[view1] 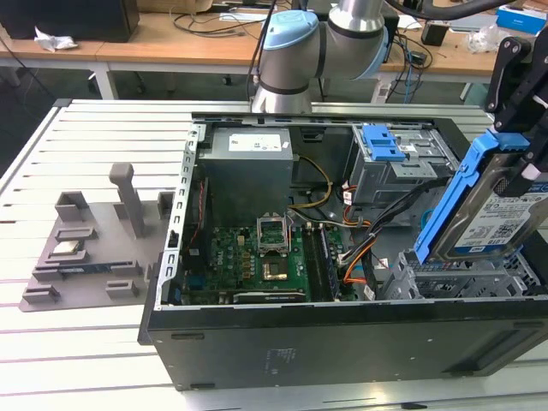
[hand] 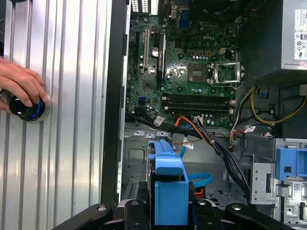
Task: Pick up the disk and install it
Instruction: 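Pick up the disk, then insert the disk into the insertion slot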
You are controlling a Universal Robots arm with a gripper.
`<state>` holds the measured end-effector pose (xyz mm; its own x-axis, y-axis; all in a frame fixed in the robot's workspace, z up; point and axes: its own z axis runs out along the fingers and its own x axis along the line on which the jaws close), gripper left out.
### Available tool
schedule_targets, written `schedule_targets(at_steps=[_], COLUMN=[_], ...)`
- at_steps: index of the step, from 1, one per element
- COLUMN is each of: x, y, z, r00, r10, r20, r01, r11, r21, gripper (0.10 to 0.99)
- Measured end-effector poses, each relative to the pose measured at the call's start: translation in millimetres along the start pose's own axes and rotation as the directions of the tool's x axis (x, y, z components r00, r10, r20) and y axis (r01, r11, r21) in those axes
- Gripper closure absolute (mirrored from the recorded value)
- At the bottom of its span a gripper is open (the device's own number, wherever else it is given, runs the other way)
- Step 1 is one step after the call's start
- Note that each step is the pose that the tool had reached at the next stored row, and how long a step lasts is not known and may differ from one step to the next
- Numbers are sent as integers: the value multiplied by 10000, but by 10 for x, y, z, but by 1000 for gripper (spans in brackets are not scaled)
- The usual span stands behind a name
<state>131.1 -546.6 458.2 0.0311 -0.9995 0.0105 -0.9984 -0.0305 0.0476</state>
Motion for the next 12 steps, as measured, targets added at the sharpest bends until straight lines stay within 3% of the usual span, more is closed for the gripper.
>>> schedule_targets(at_steps=[12], x=[0], y=[-1], z=[27], r00=[9998], r10=[180], r20=[19], r01=[-180], r11=[9998], r21=[-2], gripper=[718])
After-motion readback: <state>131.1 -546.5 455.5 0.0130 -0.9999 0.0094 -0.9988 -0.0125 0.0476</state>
